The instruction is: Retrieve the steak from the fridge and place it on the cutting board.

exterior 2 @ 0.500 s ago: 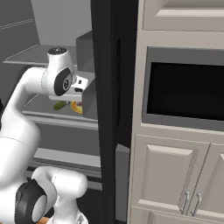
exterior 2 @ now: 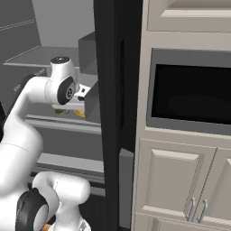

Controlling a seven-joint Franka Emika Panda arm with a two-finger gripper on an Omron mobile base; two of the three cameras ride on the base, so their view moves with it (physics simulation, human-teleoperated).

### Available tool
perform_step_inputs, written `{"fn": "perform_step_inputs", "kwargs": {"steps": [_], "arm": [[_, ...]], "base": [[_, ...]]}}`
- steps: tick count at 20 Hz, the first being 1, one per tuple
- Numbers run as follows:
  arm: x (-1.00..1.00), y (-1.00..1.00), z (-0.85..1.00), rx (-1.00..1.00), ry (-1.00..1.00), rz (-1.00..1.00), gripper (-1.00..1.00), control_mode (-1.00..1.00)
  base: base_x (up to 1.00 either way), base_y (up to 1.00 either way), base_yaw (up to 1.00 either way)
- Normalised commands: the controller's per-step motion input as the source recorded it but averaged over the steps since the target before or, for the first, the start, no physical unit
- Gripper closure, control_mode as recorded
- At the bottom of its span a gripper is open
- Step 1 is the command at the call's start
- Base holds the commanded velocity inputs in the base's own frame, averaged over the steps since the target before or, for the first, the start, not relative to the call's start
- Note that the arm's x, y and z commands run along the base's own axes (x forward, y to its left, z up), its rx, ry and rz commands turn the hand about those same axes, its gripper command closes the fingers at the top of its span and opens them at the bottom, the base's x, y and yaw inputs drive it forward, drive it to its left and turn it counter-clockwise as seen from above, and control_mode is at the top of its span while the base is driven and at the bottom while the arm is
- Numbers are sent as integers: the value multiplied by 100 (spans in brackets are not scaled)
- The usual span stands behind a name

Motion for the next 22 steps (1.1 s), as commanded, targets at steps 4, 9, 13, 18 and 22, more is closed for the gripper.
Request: {"fn": "perform_step_inputs", "kwargs": {"steps": [4,9,13,18,22], "arm": [[19,0,-49,0,-1,0,-100,-100],[32,0,-14,-4,-18,15,-100,-100],[41,0,-1,0,-15,29,-100,-100],[41,8,0,-4,10,16,-100,-100],[39,8,-12,-1,1,2,-100,-100]], "base": [[0,0,0],[0,0,0],[0,0,0],[0,0,0],[0,0,0]]}}
